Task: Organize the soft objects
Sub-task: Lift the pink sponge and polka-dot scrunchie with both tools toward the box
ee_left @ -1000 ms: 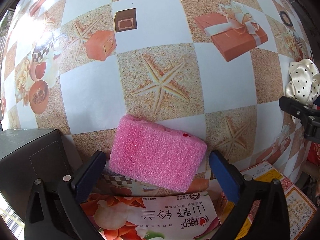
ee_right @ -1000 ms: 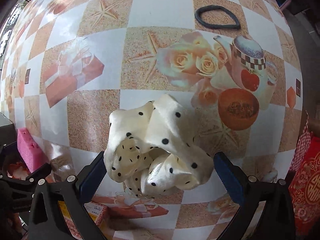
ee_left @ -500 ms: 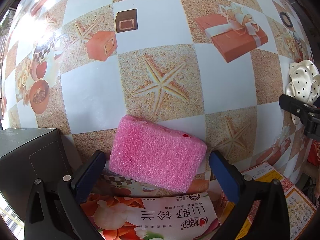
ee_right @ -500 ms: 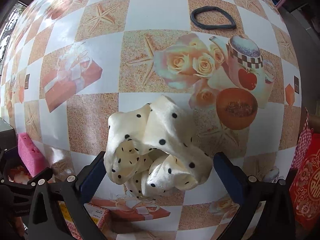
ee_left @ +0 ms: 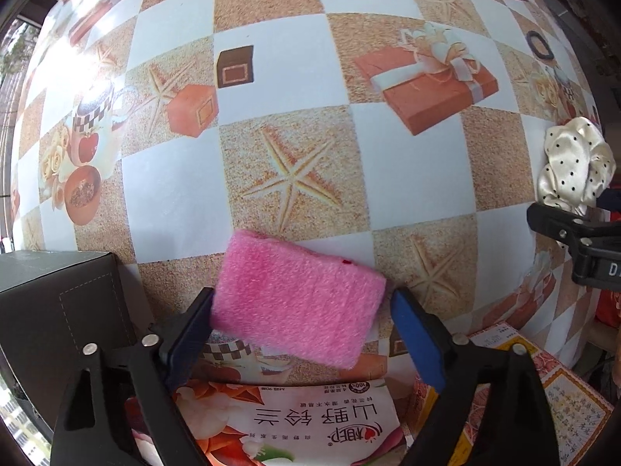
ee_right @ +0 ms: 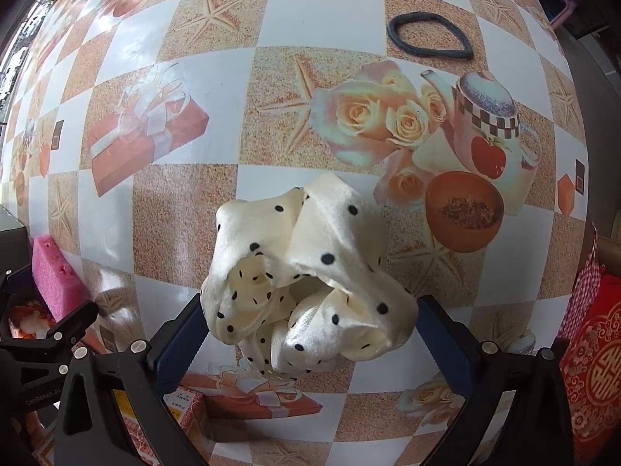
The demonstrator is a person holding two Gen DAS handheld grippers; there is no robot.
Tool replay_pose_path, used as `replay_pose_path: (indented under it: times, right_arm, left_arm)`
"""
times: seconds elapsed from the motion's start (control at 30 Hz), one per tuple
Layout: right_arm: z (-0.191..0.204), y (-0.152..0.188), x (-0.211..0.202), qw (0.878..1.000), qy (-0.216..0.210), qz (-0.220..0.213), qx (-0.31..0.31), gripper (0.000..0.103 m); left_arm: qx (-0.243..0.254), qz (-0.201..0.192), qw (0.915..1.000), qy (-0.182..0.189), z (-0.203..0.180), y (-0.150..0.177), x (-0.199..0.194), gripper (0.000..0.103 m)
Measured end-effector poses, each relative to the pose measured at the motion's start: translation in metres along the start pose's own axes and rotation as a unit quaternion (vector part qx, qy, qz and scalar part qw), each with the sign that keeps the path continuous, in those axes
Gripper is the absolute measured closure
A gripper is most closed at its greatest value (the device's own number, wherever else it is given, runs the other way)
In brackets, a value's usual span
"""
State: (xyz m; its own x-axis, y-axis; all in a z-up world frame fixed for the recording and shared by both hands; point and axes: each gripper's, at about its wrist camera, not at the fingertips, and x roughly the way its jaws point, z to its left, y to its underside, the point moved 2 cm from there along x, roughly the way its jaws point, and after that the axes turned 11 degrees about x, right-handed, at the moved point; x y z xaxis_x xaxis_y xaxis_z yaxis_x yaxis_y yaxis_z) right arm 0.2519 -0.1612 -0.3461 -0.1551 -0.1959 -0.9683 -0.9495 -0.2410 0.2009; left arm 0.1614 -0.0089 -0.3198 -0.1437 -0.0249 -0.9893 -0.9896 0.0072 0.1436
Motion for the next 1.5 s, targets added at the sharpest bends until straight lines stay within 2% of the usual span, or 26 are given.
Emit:
replay_pose_path:
  times: [0.03,0.07,0.1,0.17,0.23,0.27,0.33,0.53,1.13,1.27,1.5]
  right_arm:
    - [-0.001,0.001,-0.001,1.000,0.000,-0.002,0.001,0.004]
    - [-0.002,0.002,-0.004,1.000,0.001,-0.008,0.003,0.006]
    - [-0.003,0.002,-0.007,1.000,-0.001,-0.014,0.004,0.013]
    - [-0.004,0.003,-0.015,1.000,-0.005,-0.030,0.000,0.034]
    - [-0.006,0.003,-0.022,0.999,-0.021,-0.040,-0.007,0.068]
    - [-0.008,0.003,-0.024,0.998,-0.044,-0.038,-0.004,0.072]
    - [-0.014,0.003,-0.026,0.997,-0.069,-0.034,0.015,0.073]
    - [-0.028,0.010,-0.043,0.993,-0.097,-0.047,0.045,0.073]
    - [-0.048,0.044,-0.086,0.987,-0.113,-0.085,0.080,0.073]
    - [-0.047,0.054,-0.095,0.986,-0.116,-0.092,0.082,0.073]
    - [-0.032,0.078,-0.126,0.982,-0.132,-0.115,0.063,0.073]
  left_arm:
    - [0.007,-0.007,1.0000,-0.002,-0.003,-0.001,-0.003,0.027]
    - [0.014,-0.010,0.9998,-0.008,-0.006,-0.002,-0.006,0.028]
    - [0.019,-0.011,0.9996,-0.015,-0.008,-0.004,-0.007,0.028]
    - [0.017,-0.015,0.9997,-0.010,-0.010,-0.005,-0.009,0.028]
    - [0.012,-0.022,0.9996,-0.010,-0.010,-0.004,-0.013,0.028]
    - [0.011,-0.025,0.9996,-0.011,-0.010,-0.004,-0.016,0.028]
    - [0.011,-0.033,0.9993,-0.011,-0.011,-0.004,-0.023,0.028]
    - [0.025,-0.061,0.9977,-0.018,-0.022,-0.010,-0.054,0.028]
    - [0.051,-0.118,0.9913,-0.029,-0.036,0.014,-0.120,0.028]
    - [0.056,-0.127,0.9898,-0.030,-0.039,0.010,-0.127,0.028]
    - [0.063,-0.144,0.9869,-0.037,-0.039,0.028,-0.143,0.028]
